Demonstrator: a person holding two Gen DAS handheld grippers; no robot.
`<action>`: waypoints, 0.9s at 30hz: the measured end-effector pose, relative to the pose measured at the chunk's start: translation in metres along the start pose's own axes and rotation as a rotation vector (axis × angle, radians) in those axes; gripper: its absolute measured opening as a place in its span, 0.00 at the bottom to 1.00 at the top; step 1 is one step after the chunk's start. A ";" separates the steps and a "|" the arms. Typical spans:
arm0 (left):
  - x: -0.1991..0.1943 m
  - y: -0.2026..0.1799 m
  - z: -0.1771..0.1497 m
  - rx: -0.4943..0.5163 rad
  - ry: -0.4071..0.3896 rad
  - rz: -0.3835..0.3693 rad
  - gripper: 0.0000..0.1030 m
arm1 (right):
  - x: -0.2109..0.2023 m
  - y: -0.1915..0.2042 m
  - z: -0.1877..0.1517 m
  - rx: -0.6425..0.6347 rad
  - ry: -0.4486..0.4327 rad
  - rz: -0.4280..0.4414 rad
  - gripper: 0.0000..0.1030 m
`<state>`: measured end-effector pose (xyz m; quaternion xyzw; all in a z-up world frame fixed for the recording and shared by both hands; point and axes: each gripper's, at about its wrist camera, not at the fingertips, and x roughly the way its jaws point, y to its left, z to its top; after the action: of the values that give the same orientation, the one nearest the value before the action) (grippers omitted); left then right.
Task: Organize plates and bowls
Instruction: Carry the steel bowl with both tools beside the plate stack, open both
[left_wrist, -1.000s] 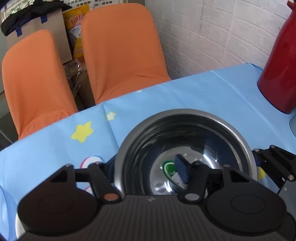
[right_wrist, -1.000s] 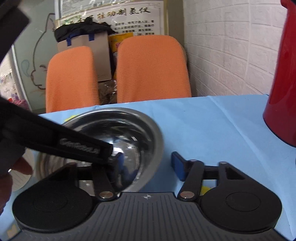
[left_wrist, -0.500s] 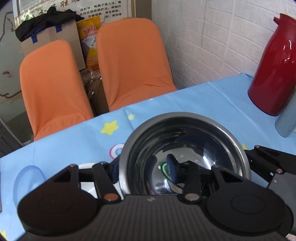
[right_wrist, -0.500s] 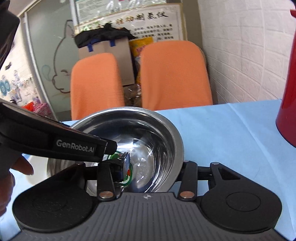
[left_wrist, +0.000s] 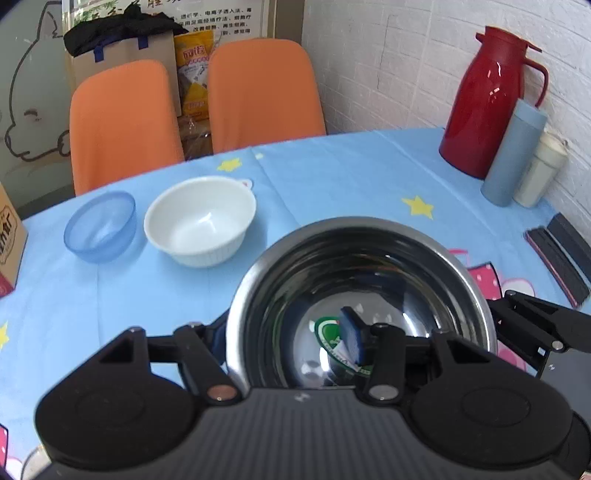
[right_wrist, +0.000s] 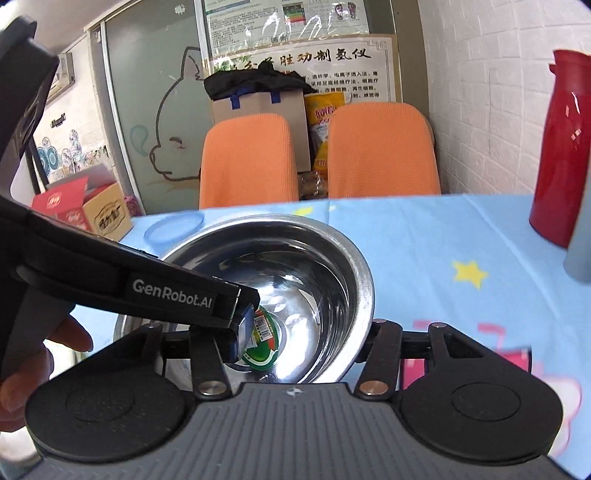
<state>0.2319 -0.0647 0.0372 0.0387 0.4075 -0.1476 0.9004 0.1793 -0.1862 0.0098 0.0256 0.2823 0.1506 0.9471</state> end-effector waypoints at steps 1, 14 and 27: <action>-0.002 0.000 -0.012 -0.001 0.017 -0.004 0.47 | -0.004 0.004 -0.009 0.000 0.017 0.000 0.85; 0.000 0.008 -0.069 0.003 0.055 0.004 0.47 | -0.006 0.026 -0.050 0.009 0.098 0.011 0.89; -0.049 0.047 -0.049 -0.078 -0.108 0.013 0.74 | -0.054 -0.008 -0.037 0.099 -0.021 -0.032 1.00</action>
<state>0.1798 0.0012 0.0383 -0.0019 0.3637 -0.1278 0.9227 0.1187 -0.2114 0.0064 0.0693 0.2800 0.1208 0.9499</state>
